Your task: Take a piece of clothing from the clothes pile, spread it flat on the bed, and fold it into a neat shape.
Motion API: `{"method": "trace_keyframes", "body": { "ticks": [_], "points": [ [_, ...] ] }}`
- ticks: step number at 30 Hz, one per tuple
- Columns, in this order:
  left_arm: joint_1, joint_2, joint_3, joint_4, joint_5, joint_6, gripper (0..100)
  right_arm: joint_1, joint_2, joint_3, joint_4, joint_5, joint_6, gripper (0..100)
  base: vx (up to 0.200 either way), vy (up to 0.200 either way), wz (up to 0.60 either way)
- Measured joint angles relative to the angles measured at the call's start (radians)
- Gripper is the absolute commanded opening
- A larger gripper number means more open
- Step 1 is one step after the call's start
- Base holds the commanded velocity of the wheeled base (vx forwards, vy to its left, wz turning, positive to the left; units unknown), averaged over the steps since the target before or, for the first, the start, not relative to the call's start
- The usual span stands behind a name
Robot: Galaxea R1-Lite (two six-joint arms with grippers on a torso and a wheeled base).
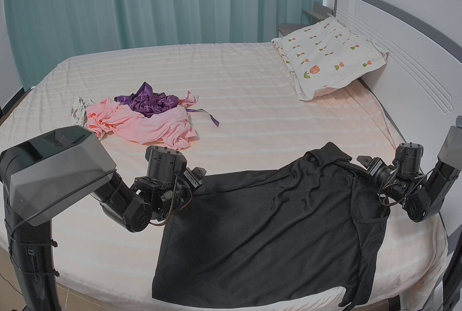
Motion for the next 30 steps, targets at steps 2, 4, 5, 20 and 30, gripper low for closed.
{"method": "trace_keyframes", "body": {
  "ticks": [2, 4, 5, 20, 30],
  "points": [
    [-0.001, 0.023, -0.026, 0.011, 0.000, 0.000, 100, 0.000, 0.000, 0.001, -0.001, 0.000, 0.000, 100, 0.000, 0.000, 0.00],
    [-0.001, 0.041, -0.053, 0.031, -0.001, 0.000, 100, -0.001, 0.000, 0.002, -0.001, 0.000, 0.000, 100, 0.000, 0.000, 0.00],
    [-0.001, 0.050, -0.068, 0.038, -0.001, 0.000, 100, -0.001, 0.000, 0.002, -0.001, 0.000, 0.000, 100, 0.000, 0.000, 0.00],
    [0.066, 0.182, -0.364, 0.071, 0.005, -0.002, 100, -0.001, 0.005, 0.003, -0.003, 0.000, 0.000, 100, 0.000, 0.000, 0.00],
    [0.178, 0.245, -0.497, 0.072, 0.051, -0.005, 100, -0.001, 0.010, 0.010, -0.004, 0.000, 0.000, 100, 0.000, 0.000, 0.00]
  ]
}}
